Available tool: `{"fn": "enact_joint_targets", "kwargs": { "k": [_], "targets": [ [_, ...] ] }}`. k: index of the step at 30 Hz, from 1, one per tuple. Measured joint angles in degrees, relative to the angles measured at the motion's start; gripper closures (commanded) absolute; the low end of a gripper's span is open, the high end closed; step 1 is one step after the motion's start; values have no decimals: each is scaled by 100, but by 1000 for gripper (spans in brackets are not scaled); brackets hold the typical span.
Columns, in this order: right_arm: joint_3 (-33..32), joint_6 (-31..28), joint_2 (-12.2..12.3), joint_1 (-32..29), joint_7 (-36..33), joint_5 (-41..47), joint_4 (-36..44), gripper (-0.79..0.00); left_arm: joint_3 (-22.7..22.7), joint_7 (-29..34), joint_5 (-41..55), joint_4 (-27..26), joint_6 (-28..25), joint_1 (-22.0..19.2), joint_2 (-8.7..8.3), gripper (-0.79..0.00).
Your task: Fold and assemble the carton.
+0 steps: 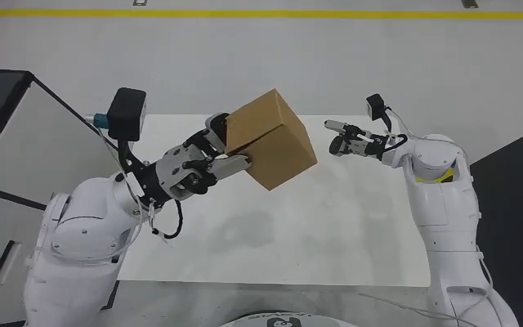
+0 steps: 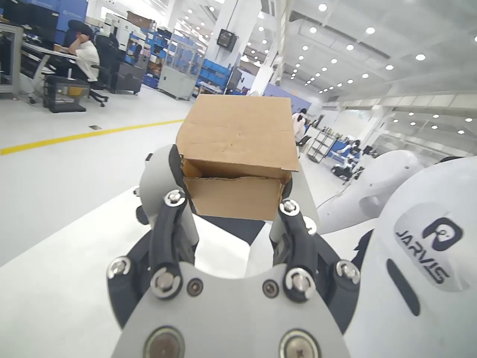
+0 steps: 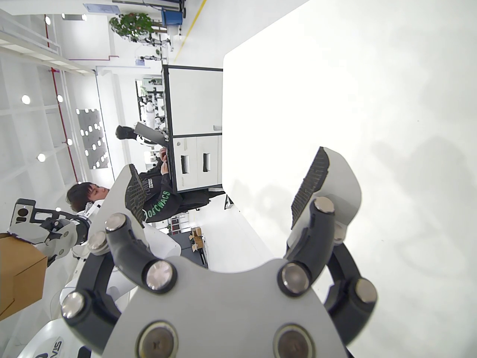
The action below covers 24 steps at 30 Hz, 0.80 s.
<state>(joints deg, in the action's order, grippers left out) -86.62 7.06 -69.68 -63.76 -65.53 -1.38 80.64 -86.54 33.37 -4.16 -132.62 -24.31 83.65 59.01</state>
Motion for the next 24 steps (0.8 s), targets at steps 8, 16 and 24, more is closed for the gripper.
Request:
{"fn": "enact_joint_targets", "kwargs": {
  "k": [8,16,24],
  "targets": [
    [0,0,0,0,0,0,0,-785,-111,-220,-419,-139,-230,-110,5,0],
    [0,0,0,0,0,0,0,-785,-313,-1025,-2914,-204,-1513,-345,23,0],
    [0,0,0,0,0,0,0,-785,-192,-2307,-4654,-203,-1670,-307,88,0]
  ]
}}
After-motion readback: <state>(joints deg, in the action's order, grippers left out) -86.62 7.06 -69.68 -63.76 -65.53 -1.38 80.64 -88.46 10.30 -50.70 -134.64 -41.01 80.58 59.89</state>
